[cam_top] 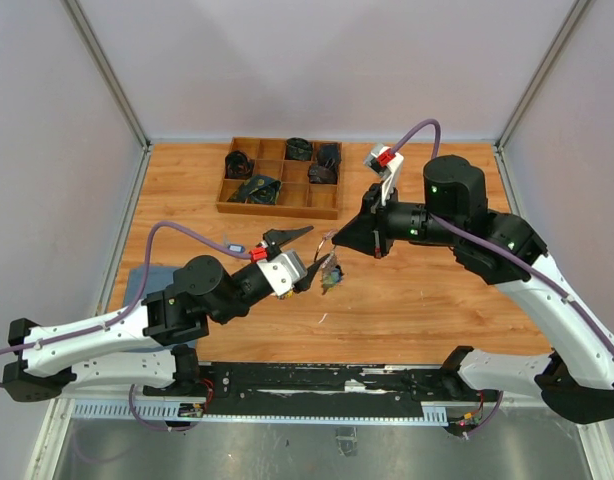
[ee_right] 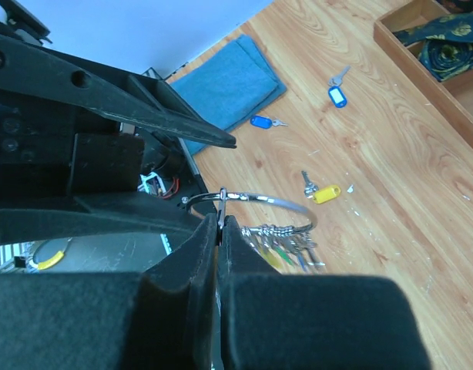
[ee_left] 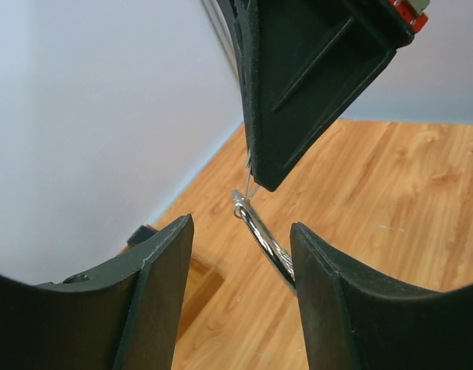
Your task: Put the keys on the keyring
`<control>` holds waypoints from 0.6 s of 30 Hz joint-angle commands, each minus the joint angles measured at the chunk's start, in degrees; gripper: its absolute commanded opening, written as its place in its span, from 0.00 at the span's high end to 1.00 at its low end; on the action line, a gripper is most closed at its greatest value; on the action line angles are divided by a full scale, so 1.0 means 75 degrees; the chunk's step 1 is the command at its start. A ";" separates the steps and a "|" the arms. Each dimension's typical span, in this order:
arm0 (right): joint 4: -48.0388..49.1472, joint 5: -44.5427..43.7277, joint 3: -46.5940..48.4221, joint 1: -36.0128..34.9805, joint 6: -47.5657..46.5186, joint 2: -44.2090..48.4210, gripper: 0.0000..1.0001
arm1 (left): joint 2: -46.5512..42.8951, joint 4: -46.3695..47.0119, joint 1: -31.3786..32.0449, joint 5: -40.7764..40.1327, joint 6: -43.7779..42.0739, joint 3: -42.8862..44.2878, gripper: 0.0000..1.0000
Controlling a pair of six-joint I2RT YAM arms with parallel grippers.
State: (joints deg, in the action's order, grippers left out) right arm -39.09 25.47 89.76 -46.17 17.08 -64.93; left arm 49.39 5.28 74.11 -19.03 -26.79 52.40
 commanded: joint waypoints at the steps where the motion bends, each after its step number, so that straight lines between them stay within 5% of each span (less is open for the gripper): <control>1: 0.0380 0.0535 0.0377 0.0131 0.0171 0.0027 0.99 | 0.0030 0.0522 0.0103 -0.0262 -0.0553 0.0178 0.44; 8: 0.0466 0.0808 0.0390 0.0123 0.0310 -0.0050 0.99 | 0.0039 0.0632 0.0155 -0.0141 -0.0788 0.0195 0.59; 18: 0.0517 0.0936 0.0355 0.0130 0.0464 -0.0050 0.99 | 0.0103 0.0557 0.0253 -0.0100 -0.1120 0.0260 0.65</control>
State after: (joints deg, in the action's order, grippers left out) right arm -38.37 30.65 90.54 -46.17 19.29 -65.63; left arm 49.80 7.64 75.22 -19.68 -33.36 52.40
